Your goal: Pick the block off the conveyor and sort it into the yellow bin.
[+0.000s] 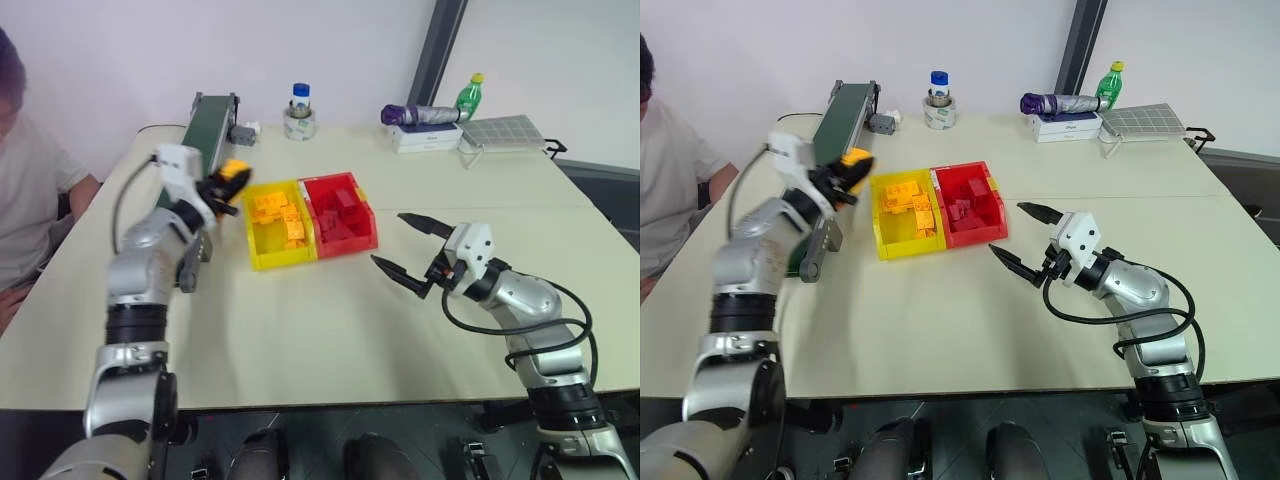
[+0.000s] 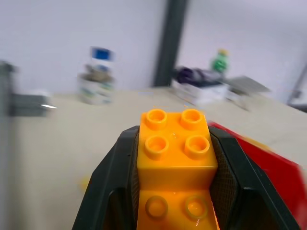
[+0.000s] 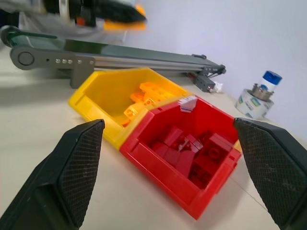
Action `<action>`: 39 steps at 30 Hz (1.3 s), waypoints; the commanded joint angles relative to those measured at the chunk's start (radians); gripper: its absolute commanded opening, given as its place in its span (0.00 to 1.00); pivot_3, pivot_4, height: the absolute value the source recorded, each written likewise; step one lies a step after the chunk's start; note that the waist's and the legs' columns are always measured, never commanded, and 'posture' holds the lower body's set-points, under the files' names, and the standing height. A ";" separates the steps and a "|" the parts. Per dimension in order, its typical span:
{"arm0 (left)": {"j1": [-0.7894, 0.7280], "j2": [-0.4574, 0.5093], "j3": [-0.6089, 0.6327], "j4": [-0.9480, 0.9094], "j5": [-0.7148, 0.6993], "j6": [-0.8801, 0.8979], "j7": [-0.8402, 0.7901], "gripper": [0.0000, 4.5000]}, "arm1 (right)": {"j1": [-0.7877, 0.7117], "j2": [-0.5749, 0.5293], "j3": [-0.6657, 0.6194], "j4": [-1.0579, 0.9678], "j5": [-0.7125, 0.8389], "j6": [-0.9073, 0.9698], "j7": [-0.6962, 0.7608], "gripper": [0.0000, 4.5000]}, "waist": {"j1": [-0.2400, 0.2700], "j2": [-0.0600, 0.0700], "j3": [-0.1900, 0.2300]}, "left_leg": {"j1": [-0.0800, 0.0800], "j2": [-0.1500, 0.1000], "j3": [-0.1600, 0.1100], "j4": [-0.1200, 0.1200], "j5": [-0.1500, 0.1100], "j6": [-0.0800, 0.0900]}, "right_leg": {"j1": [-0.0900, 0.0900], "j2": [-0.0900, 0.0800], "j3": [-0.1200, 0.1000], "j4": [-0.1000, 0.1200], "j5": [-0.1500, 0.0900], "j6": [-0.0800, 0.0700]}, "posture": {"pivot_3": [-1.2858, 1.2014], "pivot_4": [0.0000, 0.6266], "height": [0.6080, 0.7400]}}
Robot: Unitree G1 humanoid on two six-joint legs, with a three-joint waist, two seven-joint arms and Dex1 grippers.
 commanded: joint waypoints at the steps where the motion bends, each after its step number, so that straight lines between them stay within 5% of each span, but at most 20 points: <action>1: 0.002 -0.046 -0.049 -0.039 0.077 -0.051 0.084 0.30 | -0.021 0.002 -0.015 -0.015 0.000 -0.022 -0.007 1.00 | -0.003 0.000 0.000 | 0.000 0.000 0.000 0.000 0.001 0.001 | 0.000 0.000 0.000 0.000 0.000 -0.001 | 0.52 0.24 1.00; 14: -0.024 -0.106 -0.014 0.061 0.089 -0.113 0.169 0.30 | 0.046 -0.015 -0.029 -0.081 -0.010 -0.013 -0.036 1.00 | -0.002 0.000 0.000 | -0.001 0.001 0.001 0.000 0.002 0.002 | -0.001 -0.001 0.002 -0.001 0.003 -0.002 | 0.52 0.24 1.00; 15: -0.024 -0.104 -0.014 0.058 0.089 -0.118 0.164 0.53 | 0.046 -0.016 -0.029 -0.081 -0.011 -0.013 -0.036 1.00 | -0.002 0.000 0.000 | -0.001 0.001 0.001 0.000 0.002 0.002 | -0.001 -0.001 0.002 -0.001 0.003 -0.002 | 0.52 0.24 1.00; 20: -0.017 -0.097 0.005 0.014 0.063 -0.123 0.143 0.99 | 0.042 -0.017 -0.027 -0.074 -0.010 -0.017 -0.032 1.00 | -0.002 0.000 0.000 | 0.000 0.001 0.001 0.000 0.002 0.002 | -0.001 -0.002 0.002 -0.001 0.002 -0.002 | 0.52 0.24 1.00; 24: 0.018 -0.056 0.067 -0.057 -0.020 -0.040 0.114 0.99 | 0.031 -0.015 -0.023 -0.062 -0.010 -0.019 -0.027 1.00 | -0.004 0.000 0.000 | -0.001 0.001 0.001 0.000 0.002 0.002 | -0.001 -0.002 0.002 -0.001 0.002 -0.002 | 0.52 0.24 1.00; 30: 0.178 0.127 0.134 -0.282 -0.184 0.116 -0.070 0.99 | 0.019 -0.021 -0.027 -0.040 -0.006 -0.026 -0.007 1.00 | -0.010 0.000 0.000 | 0.000 0.002 0.001 -0.003 0.002 0.002 | -0.002 -0.001 0.002 -0.001 0.002 -0.002 | 0.52 0.24 1.00; 39: 0.379 0.299 0.169 -0.404 -0.199 0.126 -0.185 0.99 | -0.005 -0.011 -0.013 -0.007 -0.006 -0.035 0.017 1.00 | -0.005 0.001 0.000 | -0.001 -0.001 0.001 -0.005 0.000 -0.002 | -0.003 -0.010 0.001 -0.006 0.002 -0.011 | 0.52 0.24 1.00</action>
